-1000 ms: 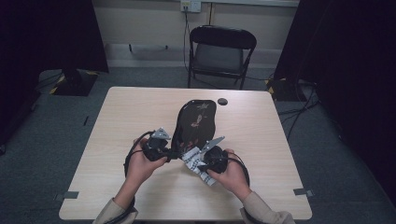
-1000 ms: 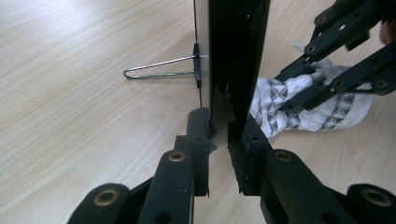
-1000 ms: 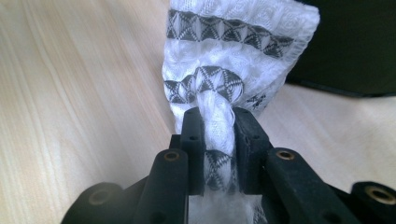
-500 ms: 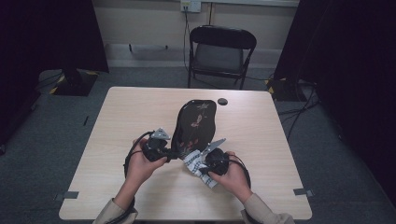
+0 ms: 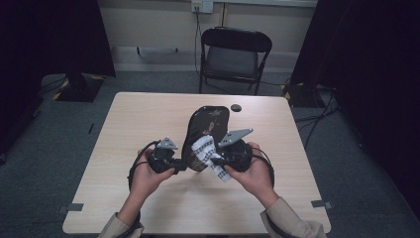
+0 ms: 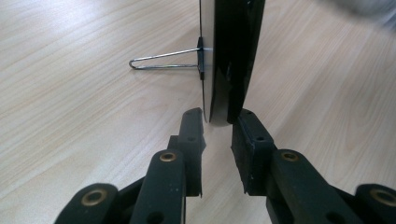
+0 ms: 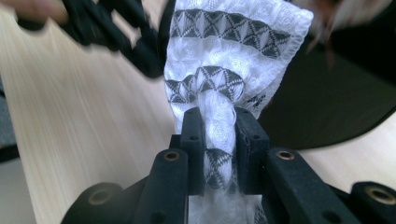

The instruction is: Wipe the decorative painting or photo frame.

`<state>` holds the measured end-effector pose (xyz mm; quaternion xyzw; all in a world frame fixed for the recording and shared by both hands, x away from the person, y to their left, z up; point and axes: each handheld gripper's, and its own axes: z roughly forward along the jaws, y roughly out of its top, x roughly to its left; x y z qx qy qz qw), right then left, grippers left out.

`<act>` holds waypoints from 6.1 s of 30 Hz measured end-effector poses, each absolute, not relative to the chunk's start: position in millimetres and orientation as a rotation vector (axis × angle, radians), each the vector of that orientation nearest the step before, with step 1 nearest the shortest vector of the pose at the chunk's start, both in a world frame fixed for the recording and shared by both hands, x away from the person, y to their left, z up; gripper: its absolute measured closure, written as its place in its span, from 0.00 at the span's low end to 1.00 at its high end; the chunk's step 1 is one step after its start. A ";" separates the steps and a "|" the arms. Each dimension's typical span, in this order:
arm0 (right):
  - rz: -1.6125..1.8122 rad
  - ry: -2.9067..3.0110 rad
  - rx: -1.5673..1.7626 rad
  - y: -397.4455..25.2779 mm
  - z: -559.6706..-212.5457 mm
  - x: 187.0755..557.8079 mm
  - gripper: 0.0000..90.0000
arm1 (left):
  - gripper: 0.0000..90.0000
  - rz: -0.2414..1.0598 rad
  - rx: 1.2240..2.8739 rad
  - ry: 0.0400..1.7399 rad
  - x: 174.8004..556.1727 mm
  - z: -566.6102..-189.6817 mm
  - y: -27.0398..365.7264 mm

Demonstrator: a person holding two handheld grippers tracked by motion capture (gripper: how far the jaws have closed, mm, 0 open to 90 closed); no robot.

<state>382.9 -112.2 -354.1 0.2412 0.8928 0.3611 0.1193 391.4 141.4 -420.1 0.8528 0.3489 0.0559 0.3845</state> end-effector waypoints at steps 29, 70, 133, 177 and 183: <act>0.943 2.742 0.729 -91.8 -412.7 387.6 0.85 | 0.85 0.133 2.182 0.859 391.9 -421.5 140.1; 1.061 2.645 0.616 -83.9 -353.5 372.6 0.85 | 0.76 0.139 2.169 0.908 386.4 -418.9 157.5; 1.015 2.690 0.574 -75.2 -363.1 368.7 0.85 | 0.74 0.138 2.160 0.943 387.7 -421.5 165.3; 0.849 2.879 0.655 -54.3 -461.4 395.9 0.74 | 0.70 0.160 2.149 0.964 387.7 -421.8 176.7; 0.884 2.849 0.677 -63.9 -456.9 390.4 0.65 | 0.69 0.166 2.147 0.969 387.3 -422.2 175.8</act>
